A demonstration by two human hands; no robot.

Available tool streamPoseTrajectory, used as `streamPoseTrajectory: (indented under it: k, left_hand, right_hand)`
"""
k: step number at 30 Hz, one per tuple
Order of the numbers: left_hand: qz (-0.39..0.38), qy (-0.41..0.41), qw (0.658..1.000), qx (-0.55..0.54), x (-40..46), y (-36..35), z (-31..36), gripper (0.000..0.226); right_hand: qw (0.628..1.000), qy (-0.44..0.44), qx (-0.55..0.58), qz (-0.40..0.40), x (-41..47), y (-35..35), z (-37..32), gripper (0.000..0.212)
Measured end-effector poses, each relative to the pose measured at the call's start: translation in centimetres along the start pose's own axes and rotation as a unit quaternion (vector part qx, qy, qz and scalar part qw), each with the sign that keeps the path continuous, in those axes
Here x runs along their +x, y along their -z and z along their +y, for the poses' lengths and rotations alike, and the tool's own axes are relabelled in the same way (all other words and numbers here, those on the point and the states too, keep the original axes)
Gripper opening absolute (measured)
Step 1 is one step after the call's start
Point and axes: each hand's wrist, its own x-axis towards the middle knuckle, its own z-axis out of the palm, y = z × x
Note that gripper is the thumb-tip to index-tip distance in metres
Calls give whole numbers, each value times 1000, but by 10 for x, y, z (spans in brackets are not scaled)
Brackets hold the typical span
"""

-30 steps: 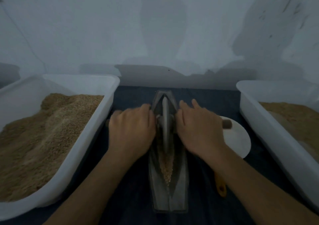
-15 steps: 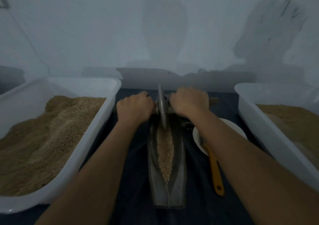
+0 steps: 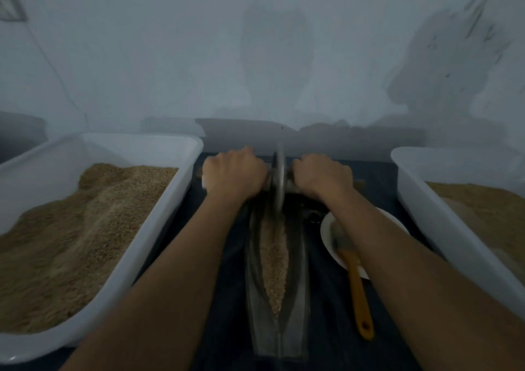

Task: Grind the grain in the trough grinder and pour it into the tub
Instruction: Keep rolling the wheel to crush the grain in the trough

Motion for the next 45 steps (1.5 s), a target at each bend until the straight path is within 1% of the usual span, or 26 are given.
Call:
streamPoseTrajectory:
  k: [2, 5, 6, 7, 10, 12, 13, 15, 16, 19, 21, 22, 24, 25, 27, 28, 30, 31, 33, 34, 36, 38, 40, 42, 43, 45]
  left_hand:
    - [8, -5, 1000, 4, 9, 4, 6, 36]
    - [62, -54, 994, 74, -31, 1, -1, 34]
    - [77, -68, 992, 75, -51, 1, -6, 37]
    - [90, -82, 991, 54, -71, 2, -11, 38]
    - [130, -100, 985, -42, -105, 4, -23, 37]
    - [113, -88, 989, -34, -100, 3, -24, 42]
    - [93, -78, 993, -9, -91, 1, -22, 44]
    - [60, -44, 997, 22, -57, -7, -17, 40]
    - [41, -22, 999, 14, -38, -11, -15, 36]
    - [-20, 15, 999, -46, 4, -13, -8, 28]
    - [-5, 6, 999, -35, 0, -12, -5, 28]
    - [15, -4, 1000, -13, -12, -12, -7, 31]
    - [58, -34, 998, 18, -47, -12, -18, 37]
    - [64, -52, 997, 11, -66, -11, -25, 39]
    - [70, -79, 993, -61, -98, -2, -34, 39]
    - [84, -90, 989, -84, -108, 1, -34, 38]
    - [117, -100, 986, -70, -109, 1, -28, 38]
    - [115, -98, 988, -37, -102, 2, -25, 40]
    - [85, -84, 992, 37, -72, -2, -18, 45]
    - [65, -67, 994, 51, -52, -6, -15, 44]
    - [14, -28, 999, 25, -12, -10, -13, 37]
    - [-22, 3, 1000, -22, 15, -9, -9, 33]
    - [-20, -4, 1000, -10, 13, -10, -5, 33]
    - [27, -41, 998, 30, -17, -9, -9, 38]
    - [48, -65, 996, 37, -37, -7, -14, 43]
    - [45, -98, 994, 18, -78, 1, -28, 51]
  right_hand:
    - [1000, -4, -4, -21, 4, -2, 2, 50]
    - [999, 0, 33, -20, -37, -11, 9, 56]
    - [999, 15, 44, -6, -58, -13, 11, 59]
    - [998, 36, 50, 23, -81, -14, 13, 61]
    - [989, 86, 51, 110, -121, -13, 13, 62]
    - [988, 89, 35, 121, -111, -11, 9, 61]
    - [992, 78, 21, 98, -98, -10, 7, 61]
    - [998, 46, -5, 51, -59, -4, -1, 59]
    - [999, 31, -11, 42, -40, -2, -4, 56]
    - [997, 13, -21, 67, -1, 6, -9, 49]
    - [998, 5, -22, 51, -4, 4, -7, 51]
    - [999, 9, -24, 44, -15, 1, -6, 53]
    - [997, 44, -16, 66, -48, -6, -3, 59]
    - [993, 74, -8, 89, -69, -8, -3, 64]
    - [986, 125, 15, 109, -107, -8, 1, 69]
    - [984, 136, 26, 111, -116, -9, 5, 69]
    - [987, 118, 51, 95, -117, -10, 12, 66]
    - [991, 96, 55, 78, -110, -9, 12, 65]
    - [997, 53, 36, 44, -80, -9, 9, 61]
    - [999, 33, 29, 24, -59, -8, 5, 58]
    - [999, 11, 33, 10, -21, 0, -2, 54]
    - [999, -3, 36, 20, 1, 6, -6, 45]
    - [1000, 8, 23, 7, -1, 5, -5, 46]
    - [999, 25, 24, -4, -28, -2, 0, 55]
    - [999, 40, 20, 19, -49, -6, 2, 57]
    - [992, 89, 15, 93, -92, -12, 5, 60]
